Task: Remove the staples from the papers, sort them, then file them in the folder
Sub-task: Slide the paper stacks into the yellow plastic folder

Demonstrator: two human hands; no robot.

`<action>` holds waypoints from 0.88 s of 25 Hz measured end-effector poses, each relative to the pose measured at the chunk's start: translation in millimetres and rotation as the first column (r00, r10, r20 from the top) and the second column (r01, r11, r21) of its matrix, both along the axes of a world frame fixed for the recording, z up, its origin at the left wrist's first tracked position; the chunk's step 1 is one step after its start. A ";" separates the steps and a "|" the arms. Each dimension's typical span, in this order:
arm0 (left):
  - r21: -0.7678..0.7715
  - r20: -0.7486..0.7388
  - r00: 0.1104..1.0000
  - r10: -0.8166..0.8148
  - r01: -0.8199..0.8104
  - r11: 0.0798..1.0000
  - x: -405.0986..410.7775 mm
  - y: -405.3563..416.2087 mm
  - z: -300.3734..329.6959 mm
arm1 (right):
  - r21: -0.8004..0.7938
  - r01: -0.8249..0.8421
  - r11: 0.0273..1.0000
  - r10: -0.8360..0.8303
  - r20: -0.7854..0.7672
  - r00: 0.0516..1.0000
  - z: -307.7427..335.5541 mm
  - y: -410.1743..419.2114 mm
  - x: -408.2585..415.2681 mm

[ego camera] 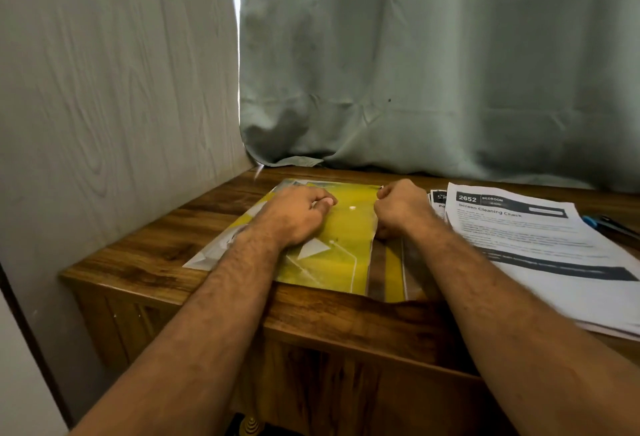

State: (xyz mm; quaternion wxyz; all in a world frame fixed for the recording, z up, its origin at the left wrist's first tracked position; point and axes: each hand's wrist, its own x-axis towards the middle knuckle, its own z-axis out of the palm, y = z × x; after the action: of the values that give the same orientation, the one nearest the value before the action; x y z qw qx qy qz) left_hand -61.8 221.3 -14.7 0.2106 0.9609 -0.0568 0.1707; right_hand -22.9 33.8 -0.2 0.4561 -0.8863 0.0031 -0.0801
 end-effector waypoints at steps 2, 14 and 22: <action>0.121 0.002 1.000 -0.007 0.006 0.993 3.6 -3.5 -2.3 | -0.122 0.035 0.992 -0.023 0.098 0.995 12.8 -9.7 -5.4; -0.558 -0.003 0.992 -0.127 0.103 0.823 42.5 -155.3 36.4 | -0.347 0.111 0.931 -0.077 0.110 0.991 32.5 -197.8 -0.8; -0.501 -0.173 0.984 -0.050 -0.044 0.865 106.4 -215.1 7.1 | -0.463 0.106 0.880 -0.077 0.081 0.994 0.2 -226.8 14.5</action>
State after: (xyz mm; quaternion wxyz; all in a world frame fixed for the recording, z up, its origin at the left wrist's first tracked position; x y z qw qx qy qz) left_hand 44.6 6.3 -7.6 0.4580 0.8842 0.0072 0.0917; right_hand -8.4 -193.1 0.0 0.2255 -0.9659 0.0120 -0.1267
